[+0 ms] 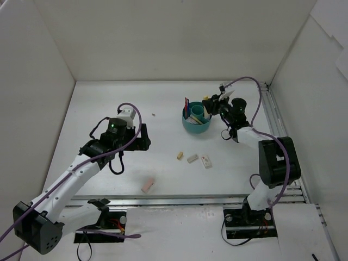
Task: Sort the stationery into containers
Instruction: Place the pen in the storage box.
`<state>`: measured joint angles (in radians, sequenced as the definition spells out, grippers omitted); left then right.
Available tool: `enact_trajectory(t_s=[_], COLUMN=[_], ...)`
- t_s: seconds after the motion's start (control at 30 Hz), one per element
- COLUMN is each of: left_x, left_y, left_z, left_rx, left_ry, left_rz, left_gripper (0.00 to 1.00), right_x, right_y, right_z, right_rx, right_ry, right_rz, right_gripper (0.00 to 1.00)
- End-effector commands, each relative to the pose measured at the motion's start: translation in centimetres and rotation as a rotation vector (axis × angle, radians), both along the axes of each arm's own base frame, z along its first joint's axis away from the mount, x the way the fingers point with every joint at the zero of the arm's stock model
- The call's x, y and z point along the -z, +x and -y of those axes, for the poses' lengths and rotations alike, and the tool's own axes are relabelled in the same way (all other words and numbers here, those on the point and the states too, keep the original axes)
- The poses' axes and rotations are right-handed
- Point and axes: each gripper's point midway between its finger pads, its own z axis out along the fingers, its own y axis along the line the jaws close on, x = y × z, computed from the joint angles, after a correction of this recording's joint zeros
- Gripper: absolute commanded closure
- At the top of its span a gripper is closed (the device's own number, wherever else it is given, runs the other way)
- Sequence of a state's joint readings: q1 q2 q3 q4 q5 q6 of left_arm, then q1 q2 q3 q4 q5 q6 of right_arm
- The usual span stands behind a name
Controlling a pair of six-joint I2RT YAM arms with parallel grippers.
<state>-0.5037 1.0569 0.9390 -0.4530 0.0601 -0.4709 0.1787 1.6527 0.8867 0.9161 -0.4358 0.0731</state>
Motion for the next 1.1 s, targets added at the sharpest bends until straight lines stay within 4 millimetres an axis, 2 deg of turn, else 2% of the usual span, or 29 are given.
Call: enact_trajectory(t_s=[0.0, 0.2, 0.4, 0.5, 0.63, 0.73, 0.93, 1.07], left_x=[-3.6, -3.5, -3.4, -3.3, -3.2, -3.1, -3.4, -3.3], left_y=[1.6, 1.9, 2.0, 2.2, 2.3, 2.2, 2.1, 2.2], left_z=[0.9, 0.5, 0.8, 1.0, 1.2, 1.1, 1.0, 1.1], left_rx=[0.018, -0.002, 0.007, 0.010, 0.014, 0.014, 0.005, 0.007], left_ry=[-0.049, -0.047, -0.053, -0.055, -0.054, -0.050, -0.059, -0.063], left_rz=[0.104, 0.098, 0.095, 0.091, 0.083, 0.080, 0.087, 0.085], left_gripper=[0.00, 0.00, 0.00, 0.00, 0.00, 0.00, 0.00, 0.00], right_x=[-6.9, -5.5, -5.1, -3.9, -2.0, -1.7, -3.2, -2.3], right_y=[0.8, 0.9, 0.4, 0.1, 0.7, 1.4, 1.7, 1.5], right_z=[-0.7, -0.5, -0.3, 0.0, 0.8, 1.3, 1.7, 1.6], right_rx=[-0.147, -0.194, -0.202, -0.190, -0.140, -0.107, -0.054, -0.055], right_ry=[0.075, 0.098, 0.077, 0.067, 0.067, 0.096, 0.112, 0.089], right_rz=[0.255, 0.252, 0.262, 0.243, 0.205, 0.186, 0.226, 0.223], right_gripper=[0.95, 0.91, 0.90, 0.87, 0.87, 0.87, 0.87, 0.85])
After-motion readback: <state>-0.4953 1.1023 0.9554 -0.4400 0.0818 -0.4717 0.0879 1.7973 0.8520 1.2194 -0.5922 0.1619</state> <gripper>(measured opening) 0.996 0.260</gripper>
